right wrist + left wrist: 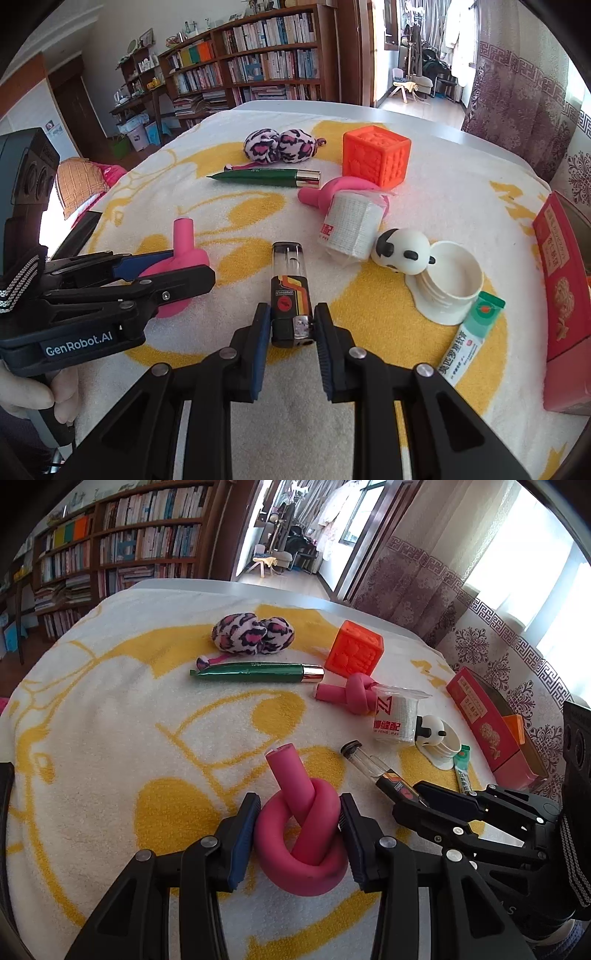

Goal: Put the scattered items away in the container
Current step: 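Grasp the black lighter with the right gripper while the left holds the pink knot, then carry the lighter into the red tin and open the right gripper while the left follows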

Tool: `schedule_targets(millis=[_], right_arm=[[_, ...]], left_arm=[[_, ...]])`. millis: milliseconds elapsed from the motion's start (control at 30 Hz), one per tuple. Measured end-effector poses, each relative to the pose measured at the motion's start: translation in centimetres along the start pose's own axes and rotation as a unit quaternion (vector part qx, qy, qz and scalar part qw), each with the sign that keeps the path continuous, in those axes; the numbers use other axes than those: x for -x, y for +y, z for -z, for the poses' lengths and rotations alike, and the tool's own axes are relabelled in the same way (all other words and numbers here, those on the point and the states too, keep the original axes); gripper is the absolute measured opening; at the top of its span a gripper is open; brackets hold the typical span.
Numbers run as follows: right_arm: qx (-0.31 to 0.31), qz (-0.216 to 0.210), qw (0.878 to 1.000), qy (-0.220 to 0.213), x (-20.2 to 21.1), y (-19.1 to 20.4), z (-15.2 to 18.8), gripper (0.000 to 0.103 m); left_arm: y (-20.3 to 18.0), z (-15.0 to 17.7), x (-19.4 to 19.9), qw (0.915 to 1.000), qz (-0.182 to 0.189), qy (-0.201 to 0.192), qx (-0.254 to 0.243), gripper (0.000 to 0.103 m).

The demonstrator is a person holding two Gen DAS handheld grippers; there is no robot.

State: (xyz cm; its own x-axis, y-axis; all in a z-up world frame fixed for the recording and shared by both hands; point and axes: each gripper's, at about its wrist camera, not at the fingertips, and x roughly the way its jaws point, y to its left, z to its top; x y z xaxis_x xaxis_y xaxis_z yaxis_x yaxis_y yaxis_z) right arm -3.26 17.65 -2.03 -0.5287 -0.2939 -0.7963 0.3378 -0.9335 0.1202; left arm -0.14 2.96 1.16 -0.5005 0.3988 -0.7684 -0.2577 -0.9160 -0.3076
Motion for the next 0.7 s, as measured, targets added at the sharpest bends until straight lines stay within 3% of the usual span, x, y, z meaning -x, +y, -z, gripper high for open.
schedule_targets(millis=[467, 700], right_arm=[[-0.045, -0.012, 0.998, -0.051, 4.5, -1.9, 0.4, 0.026], [-0.073, 0.002, 0.994, -0.084, 7.0, -4.0, 0.8, 0.026]], left_arm=[[-2.4, 0.0, 1.2, 0.9997, -0.005, -0.009, -0.023, 0.045], [-4.7, -0.3, 1.7, 0.999, 0.002, -0.013, -0.044, 0.045]])
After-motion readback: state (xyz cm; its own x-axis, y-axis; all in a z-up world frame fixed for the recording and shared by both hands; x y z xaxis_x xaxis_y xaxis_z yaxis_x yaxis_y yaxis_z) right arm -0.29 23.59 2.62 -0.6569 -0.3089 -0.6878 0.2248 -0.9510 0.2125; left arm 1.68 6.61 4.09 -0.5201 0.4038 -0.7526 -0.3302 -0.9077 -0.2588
